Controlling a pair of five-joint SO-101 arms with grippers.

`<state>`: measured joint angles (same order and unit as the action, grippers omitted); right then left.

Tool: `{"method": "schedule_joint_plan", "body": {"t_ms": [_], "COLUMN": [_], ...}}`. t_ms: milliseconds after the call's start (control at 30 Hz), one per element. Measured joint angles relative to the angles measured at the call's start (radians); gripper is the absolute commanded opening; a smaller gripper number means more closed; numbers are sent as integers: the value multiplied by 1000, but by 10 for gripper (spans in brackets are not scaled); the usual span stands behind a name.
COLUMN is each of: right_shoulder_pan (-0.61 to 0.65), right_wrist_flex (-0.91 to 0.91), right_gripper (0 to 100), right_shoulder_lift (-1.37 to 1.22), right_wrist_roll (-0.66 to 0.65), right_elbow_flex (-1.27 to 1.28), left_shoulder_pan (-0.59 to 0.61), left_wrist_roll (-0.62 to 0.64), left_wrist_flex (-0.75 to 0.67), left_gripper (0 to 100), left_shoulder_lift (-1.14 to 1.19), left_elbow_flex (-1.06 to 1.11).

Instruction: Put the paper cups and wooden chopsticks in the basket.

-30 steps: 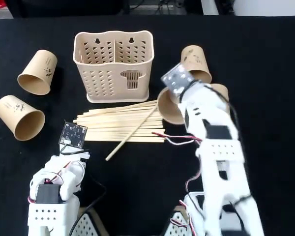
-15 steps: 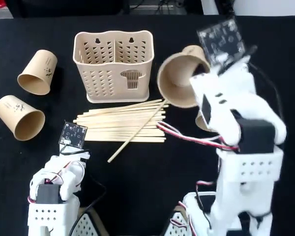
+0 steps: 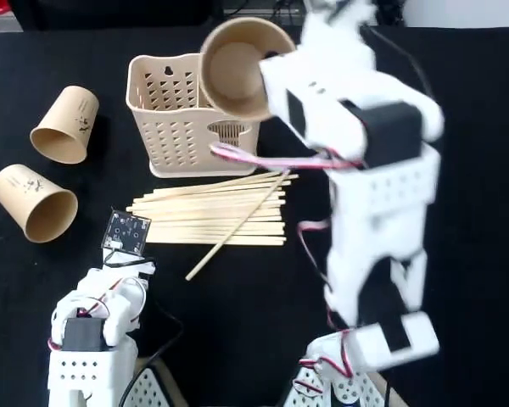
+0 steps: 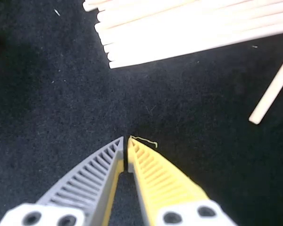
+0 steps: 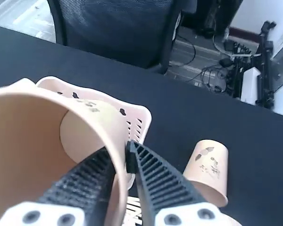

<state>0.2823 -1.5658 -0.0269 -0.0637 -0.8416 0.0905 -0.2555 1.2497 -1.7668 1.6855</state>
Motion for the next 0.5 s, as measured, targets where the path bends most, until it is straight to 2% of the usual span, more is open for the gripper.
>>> {"method": "schedule_joint_plan", "body": {"t_ms": [500], "right_shoulder_pan": [3], "right_wrist_flex": [0], "right_gripper": [11], "right_shoulder_lift": [-425], "right_wrist_roll": [0], "right_elbow_flex": [-284], "left_shoulder_pan": [0], "left_wrist_roll": [0], "left_wrist_flex": [0], "left_gripper": [30], "left_shoulder_lift": [0], "left_elbow_flex": [0]}}
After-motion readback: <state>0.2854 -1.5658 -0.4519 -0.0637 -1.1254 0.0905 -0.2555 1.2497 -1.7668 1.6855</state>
